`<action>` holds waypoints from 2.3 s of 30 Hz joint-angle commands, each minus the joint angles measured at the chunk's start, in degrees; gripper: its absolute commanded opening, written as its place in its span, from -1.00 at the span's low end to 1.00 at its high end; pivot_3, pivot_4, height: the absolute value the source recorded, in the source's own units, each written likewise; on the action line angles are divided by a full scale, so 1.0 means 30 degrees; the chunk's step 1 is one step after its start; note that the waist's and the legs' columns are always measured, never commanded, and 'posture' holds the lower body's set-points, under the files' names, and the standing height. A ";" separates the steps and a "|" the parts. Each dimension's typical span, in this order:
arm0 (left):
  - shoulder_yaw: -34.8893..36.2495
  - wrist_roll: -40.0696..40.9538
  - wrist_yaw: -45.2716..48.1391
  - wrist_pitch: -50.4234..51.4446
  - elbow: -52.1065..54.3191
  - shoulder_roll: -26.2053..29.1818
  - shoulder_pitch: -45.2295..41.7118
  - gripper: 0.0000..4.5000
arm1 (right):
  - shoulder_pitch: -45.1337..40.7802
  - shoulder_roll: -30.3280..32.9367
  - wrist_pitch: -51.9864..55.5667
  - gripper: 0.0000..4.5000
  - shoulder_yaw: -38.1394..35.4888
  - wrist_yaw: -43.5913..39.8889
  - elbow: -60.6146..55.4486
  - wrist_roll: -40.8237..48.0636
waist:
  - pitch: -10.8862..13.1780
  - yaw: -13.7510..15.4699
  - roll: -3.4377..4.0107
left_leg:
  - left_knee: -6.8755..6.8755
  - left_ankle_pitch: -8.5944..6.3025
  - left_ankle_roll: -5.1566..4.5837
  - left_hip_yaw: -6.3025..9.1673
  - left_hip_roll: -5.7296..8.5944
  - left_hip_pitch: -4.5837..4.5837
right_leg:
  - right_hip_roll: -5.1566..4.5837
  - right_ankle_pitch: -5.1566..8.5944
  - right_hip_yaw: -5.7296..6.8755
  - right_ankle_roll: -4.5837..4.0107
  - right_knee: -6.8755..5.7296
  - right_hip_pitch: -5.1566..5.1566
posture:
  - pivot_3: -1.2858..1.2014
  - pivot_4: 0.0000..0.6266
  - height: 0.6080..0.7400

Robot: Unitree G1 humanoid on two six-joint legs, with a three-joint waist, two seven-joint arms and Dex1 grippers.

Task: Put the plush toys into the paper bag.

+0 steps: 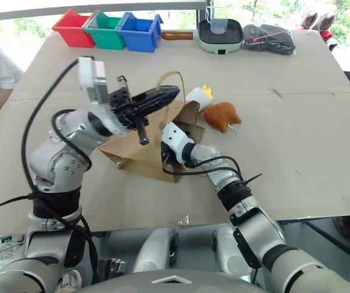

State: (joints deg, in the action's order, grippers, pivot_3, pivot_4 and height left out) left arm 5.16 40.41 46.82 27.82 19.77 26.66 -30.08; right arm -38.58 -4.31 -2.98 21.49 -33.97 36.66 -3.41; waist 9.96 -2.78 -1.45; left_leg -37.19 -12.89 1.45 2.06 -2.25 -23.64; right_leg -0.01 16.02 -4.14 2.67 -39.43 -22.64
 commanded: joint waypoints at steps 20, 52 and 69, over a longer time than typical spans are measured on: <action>0.2892 -0.0155 -0.6917 0.0226 0.4201 0.0258 0.1943 -0.99 | 0.0782 0.1544 0.1837 -1.00 0.0385 -0.0582 -0.1841 -0.1622 | -0.0031 0.0226 0.0002 | -0.0002 -0.0001 0.0002 -0.0003 0.0026 0.0037 | -0.0020 0.0001 -0.0003 0.0000 0.0022 0.0063 | 0.03 -0.52 1.00; 0.5673 0.3388 -0.6290 -0.1265 -0.0498 -0.1015 0.2807 -1.00 | -0.1632 0.7896 1.2912 0.62 -0.3316 0.0936 -0.5811 0.1460 | 0.0011 0.0156 0.0005 | 0.0079 -0.0001 -0.0002 -0.0028 0.0015 -0.0076 | -0.0019 -0.0005 -0.0012 0.0000 0.0181 -0.0021 | 0.03 -0.52 1.00; 0.4050 0.4178 -0.6619 -0.0742 -0.0725 -0.2270 0.1498 -1.00 | -0.4358 1.0670 1.3888 -0.99 -0.8495 -0.1042 -1.7658 0.7789 | 0.0069 0.0033 0.0071 | 0.0074 -0.0003 -0.0004 -0.0020 0.0007 -0.0072 | 0.0004 -0.0006 -0.0012 0.0005 0.0163 -0.0024 | 0.03 -0.52 1.00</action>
State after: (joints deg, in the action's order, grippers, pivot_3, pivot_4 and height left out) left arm 17.45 52.01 26.29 25.90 17.58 20.20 -24.41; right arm -49.32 29.01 39.37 -7.43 -37.01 -13.68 19.33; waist 10.17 -2.68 -1.24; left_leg -36.92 -12.90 1.44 2.03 -2.24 -23.82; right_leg 0.01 16.00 -4.15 2.69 -38.93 -22.70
